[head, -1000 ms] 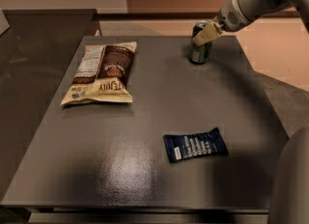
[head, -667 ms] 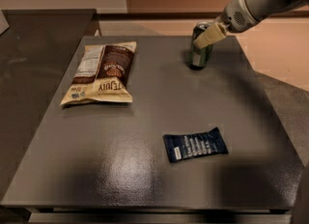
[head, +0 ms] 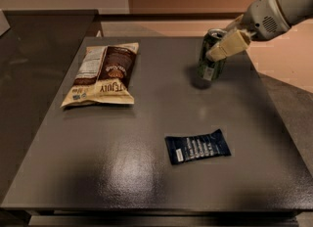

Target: Move green can near rxbar blueberry

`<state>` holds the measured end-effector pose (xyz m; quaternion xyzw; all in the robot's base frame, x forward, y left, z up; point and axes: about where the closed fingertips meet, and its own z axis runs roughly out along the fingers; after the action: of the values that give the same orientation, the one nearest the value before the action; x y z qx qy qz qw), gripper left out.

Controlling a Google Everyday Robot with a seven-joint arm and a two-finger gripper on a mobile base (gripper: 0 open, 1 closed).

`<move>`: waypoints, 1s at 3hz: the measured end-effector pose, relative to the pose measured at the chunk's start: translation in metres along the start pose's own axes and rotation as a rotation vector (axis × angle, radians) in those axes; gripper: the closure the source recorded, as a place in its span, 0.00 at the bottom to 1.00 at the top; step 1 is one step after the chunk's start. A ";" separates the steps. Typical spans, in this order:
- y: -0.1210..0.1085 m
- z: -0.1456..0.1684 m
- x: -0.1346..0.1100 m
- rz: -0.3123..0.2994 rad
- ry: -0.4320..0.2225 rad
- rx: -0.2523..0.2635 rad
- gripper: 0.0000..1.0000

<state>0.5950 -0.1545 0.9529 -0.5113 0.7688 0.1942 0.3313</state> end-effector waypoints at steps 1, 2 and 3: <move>0.035 -0.006 0.009 -0.034 0.015 -0.046 1.00; 0.064 -0.001 0.020 -0.062 0.039 -0.082 1.00; 0.083 0.004 0.027 -0.083 0.057 -0.103 1.00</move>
Offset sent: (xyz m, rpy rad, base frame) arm -0.0974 0.0166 -0.0312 -0.0593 0.0501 0.1463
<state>0.5138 -0.1364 0.9274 -0.5643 0.7452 0.2048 0.2903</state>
